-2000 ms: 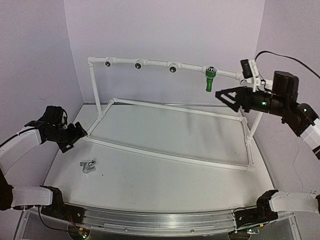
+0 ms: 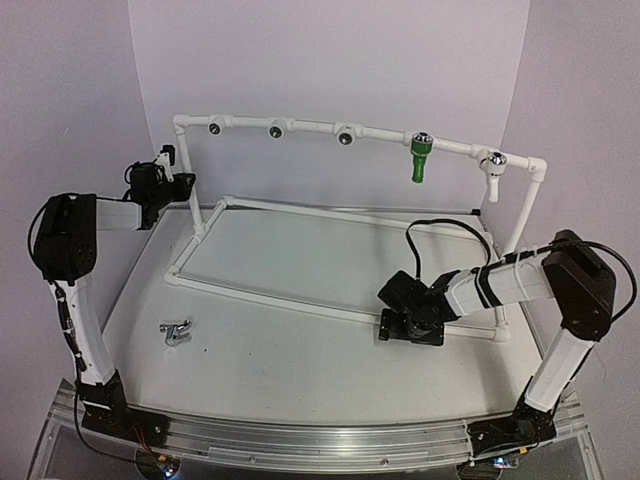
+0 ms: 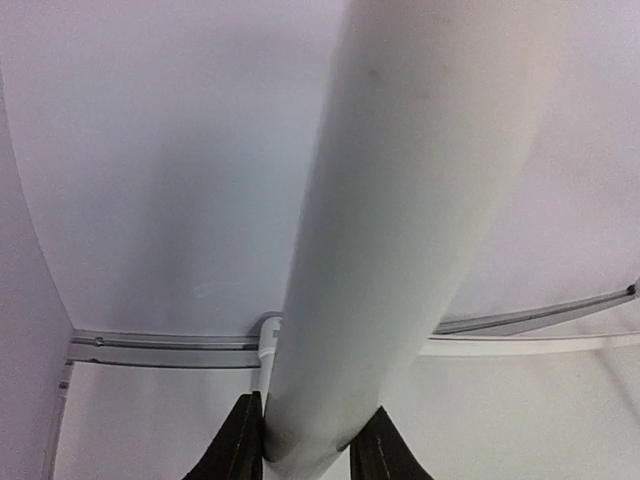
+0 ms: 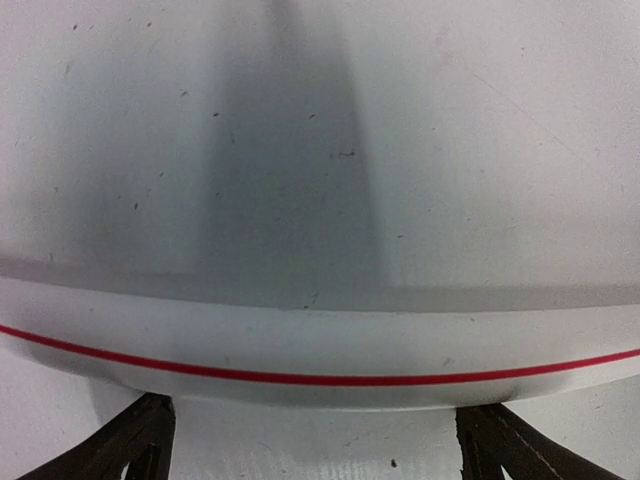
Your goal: Install the water faucets
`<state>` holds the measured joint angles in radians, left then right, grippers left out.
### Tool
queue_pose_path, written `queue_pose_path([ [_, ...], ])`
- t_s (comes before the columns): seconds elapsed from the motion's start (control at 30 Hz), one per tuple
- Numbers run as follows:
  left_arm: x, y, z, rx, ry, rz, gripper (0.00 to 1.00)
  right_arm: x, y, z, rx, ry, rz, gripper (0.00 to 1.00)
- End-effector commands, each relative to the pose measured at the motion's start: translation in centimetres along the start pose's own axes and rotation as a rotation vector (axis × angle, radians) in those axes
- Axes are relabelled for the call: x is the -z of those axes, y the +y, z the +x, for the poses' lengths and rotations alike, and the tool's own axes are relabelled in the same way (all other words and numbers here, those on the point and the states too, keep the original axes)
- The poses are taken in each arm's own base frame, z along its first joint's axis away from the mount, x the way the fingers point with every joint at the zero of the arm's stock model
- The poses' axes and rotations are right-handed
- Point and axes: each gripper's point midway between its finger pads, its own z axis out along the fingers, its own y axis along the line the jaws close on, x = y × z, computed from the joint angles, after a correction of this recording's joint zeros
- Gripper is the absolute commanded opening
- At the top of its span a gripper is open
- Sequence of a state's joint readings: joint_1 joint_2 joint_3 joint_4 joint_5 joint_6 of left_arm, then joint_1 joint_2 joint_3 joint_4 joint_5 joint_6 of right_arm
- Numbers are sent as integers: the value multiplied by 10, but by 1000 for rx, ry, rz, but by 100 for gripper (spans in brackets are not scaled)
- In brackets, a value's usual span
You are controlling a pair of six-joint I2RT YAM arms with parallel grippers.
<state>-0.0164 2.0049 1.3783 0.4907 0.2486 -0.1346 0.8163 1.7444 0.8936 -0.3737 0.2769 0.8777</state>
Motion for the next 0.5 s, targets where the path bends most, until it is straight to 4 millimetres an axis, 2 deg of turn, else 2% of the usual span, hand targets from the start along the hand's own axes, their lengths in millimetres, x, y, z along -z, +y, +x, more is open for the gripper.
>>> queue_pose_path([
  [0.0,40,12,-58,-3,-153,-123,18,-7,-39,-11,-59,-39,89,98],
  [0.1,54,13,-59,6,-162,-149,11,-10,-42,-17,-76,-36,68,98],
  [0.23,79,13,-62,45,-178,-183,10,-14,-37,-30,-75,-48,31,98],
  [0.33,100,14,-55,64,-171,-214,10,-16,-27,-43,-73,-58,-1,98],
  [0.37,110,14,-57,72,-183,-229,10,-17,-24,-47,-69,-59,-8,98],
  [0.47,135,21,-54,88,-196,-305,10,-20,-6,-60,-39,-70,-48,98],
])
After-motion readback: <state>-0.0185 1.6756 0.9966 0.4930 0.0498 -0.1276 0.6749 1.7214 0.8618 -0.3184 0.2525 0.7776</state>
